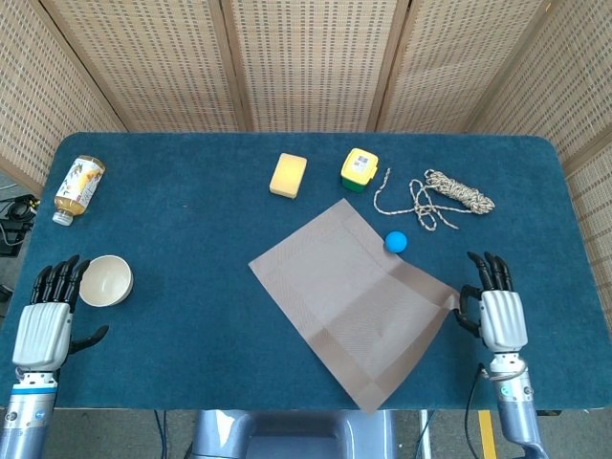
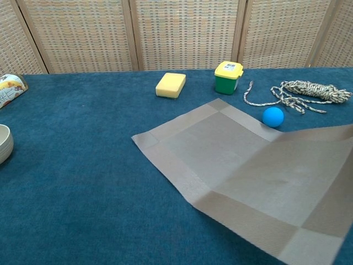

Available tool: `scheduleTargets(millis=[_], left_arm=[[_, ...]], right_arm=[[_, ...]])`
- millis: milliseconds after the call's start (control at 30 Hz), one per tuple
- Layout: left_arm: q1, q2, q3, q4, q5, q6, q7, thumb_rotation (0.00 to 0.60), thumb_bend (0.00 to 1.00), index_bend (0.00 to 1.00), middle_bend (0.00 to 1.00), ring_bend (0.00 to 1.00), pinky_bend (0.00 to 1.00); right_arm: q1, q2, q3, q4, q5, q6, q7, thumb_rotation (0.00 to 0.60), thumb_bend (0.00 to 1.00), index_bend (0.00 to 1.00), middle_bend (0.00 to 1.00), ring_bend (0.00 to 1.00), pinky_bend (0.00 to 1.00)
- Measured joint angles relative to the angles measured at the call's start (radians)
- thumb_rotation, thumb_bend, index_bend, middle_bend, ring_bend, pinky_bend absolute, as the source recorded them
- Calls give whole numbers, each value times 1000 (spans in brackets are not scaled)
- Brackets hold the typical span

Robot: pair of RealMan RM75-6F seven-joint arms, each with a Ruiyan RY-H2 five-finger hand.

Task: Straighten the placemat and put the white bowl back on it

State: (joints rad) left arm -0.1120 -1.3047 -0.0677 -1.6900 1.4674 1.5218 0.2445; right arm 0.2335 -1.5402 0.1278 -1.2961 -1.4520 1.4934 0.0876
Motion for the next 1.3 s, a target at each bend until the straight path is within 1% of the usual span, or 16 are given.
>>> scheduleTargets(millis=[267, 367, 467, 533, 600, 700, 767, 833, 967, 1133, 1300], left_arm=[[0, -3, 2, 0, 3, -2, 7, 600, 115, 0, 0, 0, 0], [-1, -4, 4, 1, 5, -4, 9, 600, 116, 0, 0, 0, 0], [-1, -6, 4, 2, 6, -4, 11, 600, 115, 0, 0, 0, 0], [-1, -6, 4, 2, 6, -4, 12, 600, 115, 0, 0, 0, 0], [-1, -7, 5, 4, 6, -5, 14, 600, 116, 0, 0, 0, 0], [-2, -10, 5, 6, 5, -8, 19, 600, 115, 0, 0, 0, 0], [-3, -12, 6, 7, 6, -9, 23, 600, 116, 0, 0, 0, 0], [-3, -16, 7, 9, 7, -11, 29, 600, 116, 0, 0, 0, 0], [-7, -23, 8, 14, 11, -15, 36, 600, 116, 0, 0, 0, 0], [-19, -30, 4, 14, 15, -25, 51, 600, 108, 0, 0, 0, 0], [-45, -25, -11, -11, 24, -42, 91, 600, 104, 0, 0, 0, 0]], right_arm=[[14, 31, 47, 95, 69, -63, 24, 600, 599, 730, 187, 0, 0], [11, 40, 60, 121, 98, -81, 35, 600, 564, 678, 148, 0, 0], [4, 53, 67, 130, 120, -91, 25, 600, 470, 487, 52, 0, 0], [-1, 60, 71, 126, 133, -96, 10, 600, 419, 318, 5, 0, 0], [-9, 71, 77, 116, 158, -102, -12, 600, 390, 207, 0, 0, 0], [-24, 89, 88, 99, 196, -106, -41, 600, 354, 91, 0, 0, 0], [-35, 101, 97, 88, 221, -108, -52, 600, 348, 69, 0, 0, 0], [-47, 115, 109, 75, 240, -105, -52, 600, 347, 69, 0, 0, 0], [-70, 141, 123, 51, 244, -77, -18, 600, 331, 62, 0, 0, 0], [-95, 168, 126, 11, 202, -14, 29, 600, 296, 54, 0, 0, 0], [-115, 198, 117, -48, 133, 58, 47, 600, 292, 54, 0, 0, 0]])
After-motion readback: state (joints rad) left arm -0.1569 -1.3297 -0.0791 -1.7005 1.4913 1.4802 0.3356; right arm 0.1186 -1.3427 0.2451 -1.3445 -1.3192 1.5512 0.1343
